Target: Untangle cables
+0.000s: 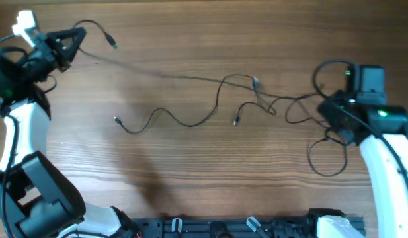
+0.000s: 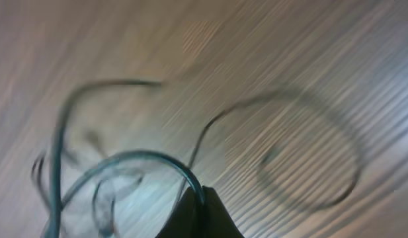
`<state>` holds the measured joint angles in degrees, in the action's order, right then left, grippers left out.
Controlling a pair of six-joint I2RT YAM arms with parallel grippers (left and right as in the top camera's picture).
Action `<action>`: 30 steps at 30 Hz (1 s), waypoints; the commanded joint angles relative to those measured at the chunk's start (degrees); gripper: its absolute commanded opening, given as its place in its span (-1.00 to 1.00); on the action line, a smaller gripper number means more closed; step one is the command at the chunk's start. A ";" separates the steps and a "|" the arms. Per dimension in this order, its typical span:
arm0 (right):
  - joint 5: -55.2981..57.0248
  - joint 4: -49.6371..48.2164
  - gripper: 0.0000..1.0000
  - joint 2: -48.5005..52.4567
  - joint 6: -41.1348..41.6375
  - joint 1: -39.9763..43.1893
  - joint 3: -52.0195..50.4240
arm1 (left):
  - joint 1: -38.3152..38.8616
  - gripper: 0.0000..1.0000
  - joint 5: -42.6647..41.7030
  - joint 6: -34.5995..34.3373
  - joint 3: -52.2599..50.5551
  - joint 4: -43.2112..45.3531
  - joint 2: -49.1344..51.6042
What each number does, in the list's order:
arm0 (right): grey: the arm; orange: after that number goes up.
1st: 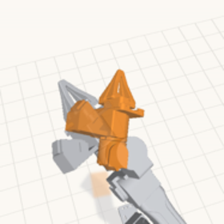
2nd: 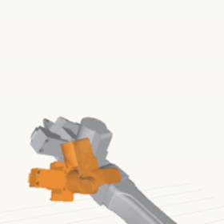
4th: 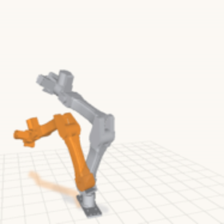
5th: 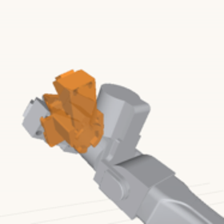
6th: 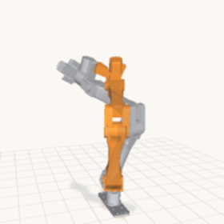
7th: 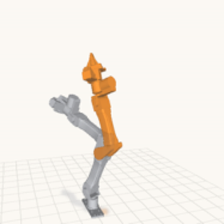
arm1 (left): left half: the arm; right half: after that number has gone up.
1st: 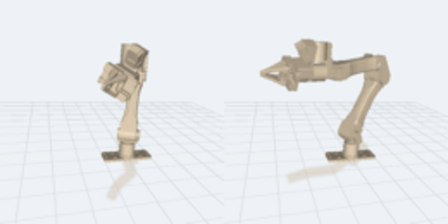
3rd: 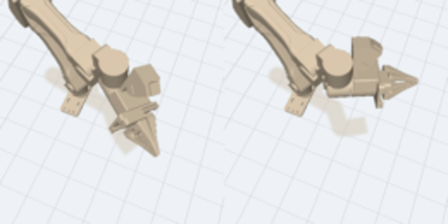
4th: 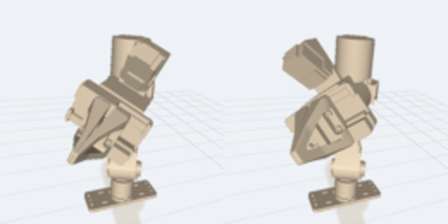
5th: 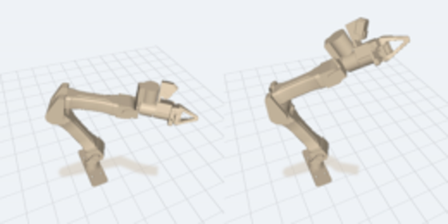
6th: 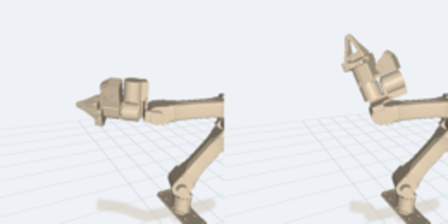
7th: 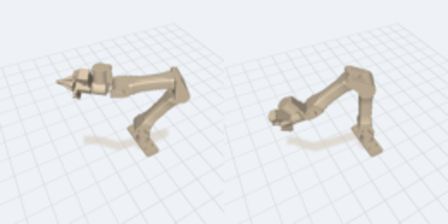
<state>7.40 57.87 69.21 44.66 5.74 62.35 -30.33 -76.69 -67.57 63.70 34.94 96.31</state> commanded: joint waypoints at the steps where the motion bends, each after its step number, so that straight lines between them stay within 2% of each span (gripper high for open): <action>1: 6.75 0.09 -0.91 -1.97 -4.96 8.37 0.37 | -8.63 -0.92 0.50 -1.92 0.37 0.26 -0.74; 7: 6.36 -0.79 -0.91 0.68 -8.55 17.44 0.37 | -23.26 -0.92 0.94 -1.90 0.37 0.20 -0.74; 10: 6.10 0.11 -0.92 2.21 -8.66 17.59 0.37 | -25.70 -0.92 1.55 -1.68 0.37 0.20 -0.74; 13: 6.14 0.94 -0.92 3.65 -8.68 17.59 0.37 | -26.86 -0.92 6.73 -1.70 0.37 -0.46 -0.74; 14: 5.97 1.03 -0.87 4.11 -8.70 17.59 0.35 | -26.84 -0.92 10.34 -1.70 0.37 -3.56 -0.74; 16: 5.31 1.44 -0.68 4.55 -8.70 17.59 0.35 | -25.97 -0.92 13.03 -1.64 0.37 -8.76 -0.74; 17: 4.22 1.33 -0.48 4.79 -8.68 17.59 0.28 | -24.98 -0.92 13.31 -0.66 0.37 -10.54 -0.74; 19: 0.28 0.83 0.00 5.18 -8.70 17.59 0.26 | -22.56 -0.92 11.23 2.86 0.37 -10.56 -0.74; 20: -2.16 0.28 0.35 5.49 -8.98 17.59 0.26 | -20.70 -0.92 9.35 4.11 0.37 -10.54 -0.74; 22: -9.29 -1.44 0.88 6.05 -16.41 17.57 0.26 | -15.93 -0.92 5.27 8.41 0.37 -10.34 -0.74; 23: -10.95 -2.56 0.99 6.29 -22.40 17.57 0.26 | -13.14 -0.92 4.24 8.87 0.37 -10.36 -0.74; 24: -9.73 -3.28 1.00 6.29 -29.07 17.59 0.28 | -9.40 -0.92 4.07 8.83 0.37 -10.34 -0.74; 27: -10.75 -3.23 1.00 6.14 -27.91 17.57 1.62 | -0.22 -0.92 3.58 8.31 0.37 -10.36 -0.74; 30: -18.86 -4.72 0.99 5.92 -25.79 17.59 1.92 | 9.70 -0.92 2.36 6.93 0.37 -11.74 -0.74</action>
<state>-3.49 54.15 74.91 19.27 23.20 62.39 -28.18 -71.59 -61.14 63.86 24.40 96.18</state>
